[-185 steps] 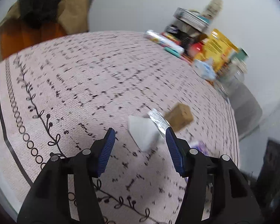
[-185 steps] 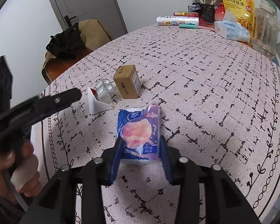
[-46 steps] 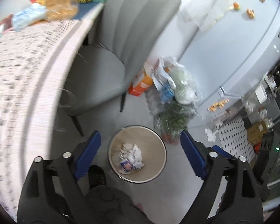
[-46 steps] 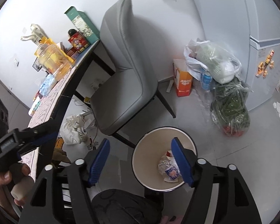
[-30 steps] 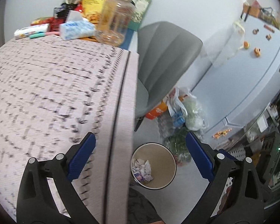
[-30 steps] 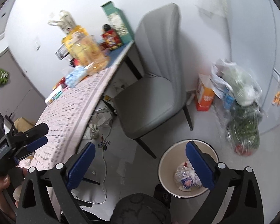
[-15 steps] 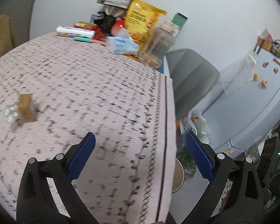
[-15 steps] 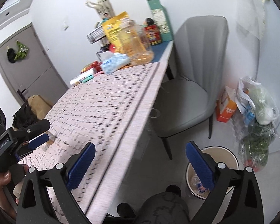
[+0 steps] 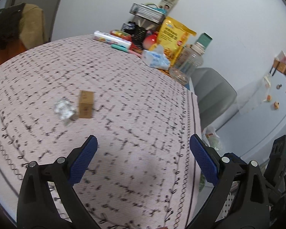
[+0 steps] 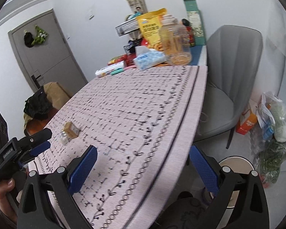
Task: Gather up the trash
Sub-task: 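Bring both grippers back over the foil pack and cardboard box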
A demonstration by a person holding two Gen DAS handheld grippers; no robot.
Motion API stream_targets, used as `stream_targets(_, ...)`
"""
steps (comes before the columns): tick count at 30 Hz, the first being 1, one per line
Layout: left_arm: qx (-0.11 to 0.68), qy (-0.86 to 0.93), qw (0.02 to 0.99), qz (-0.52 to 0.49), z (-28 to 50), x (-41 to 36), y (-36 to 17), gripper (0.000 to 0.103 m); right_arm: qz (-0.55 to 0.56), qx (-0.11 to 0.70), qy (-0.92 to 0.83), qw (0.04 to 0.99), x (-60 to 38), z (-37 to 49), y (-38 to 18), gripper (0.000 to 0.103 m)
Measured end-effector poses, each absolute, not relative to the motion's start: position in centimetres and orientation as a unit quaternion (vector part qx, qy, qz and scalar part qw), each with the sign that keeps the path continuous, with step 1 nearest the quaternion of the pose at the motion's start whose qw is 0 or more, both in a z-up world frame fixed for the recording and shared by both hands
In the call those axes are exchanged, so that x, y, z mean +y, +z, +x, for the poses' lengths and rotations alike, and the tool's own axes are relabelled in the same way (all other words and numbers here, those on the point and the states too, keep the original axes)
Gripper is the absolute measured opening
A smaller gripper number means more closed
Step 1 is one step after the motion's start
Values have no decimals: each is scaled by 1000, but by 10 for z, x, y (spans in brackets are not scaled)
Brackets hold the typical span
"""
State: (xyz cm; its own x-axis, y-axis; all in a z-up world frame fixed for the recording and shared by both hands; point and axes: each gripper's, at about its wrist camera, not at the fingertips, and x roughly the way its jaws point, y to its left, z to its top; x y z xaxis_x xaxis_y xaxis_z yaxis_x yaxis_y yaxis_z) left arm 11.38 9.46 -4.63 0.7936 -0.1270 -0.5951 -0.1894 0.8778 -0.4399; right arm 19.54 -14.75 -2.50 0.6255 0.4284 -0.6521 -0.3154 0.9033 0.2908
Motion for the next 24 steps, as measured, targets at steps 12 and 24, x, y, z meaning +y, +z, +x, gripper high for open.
stream_targets(12, 328, 72, 900, -278, 83, 151, -76, 96, 56, 385, 248, 887, -99, 196, -27, 95)
stream_targets(24, 339, 109, 894, -271, 102, 184, -89, 83, 61, 404, 263, 874, -86, 211, -46, 95)
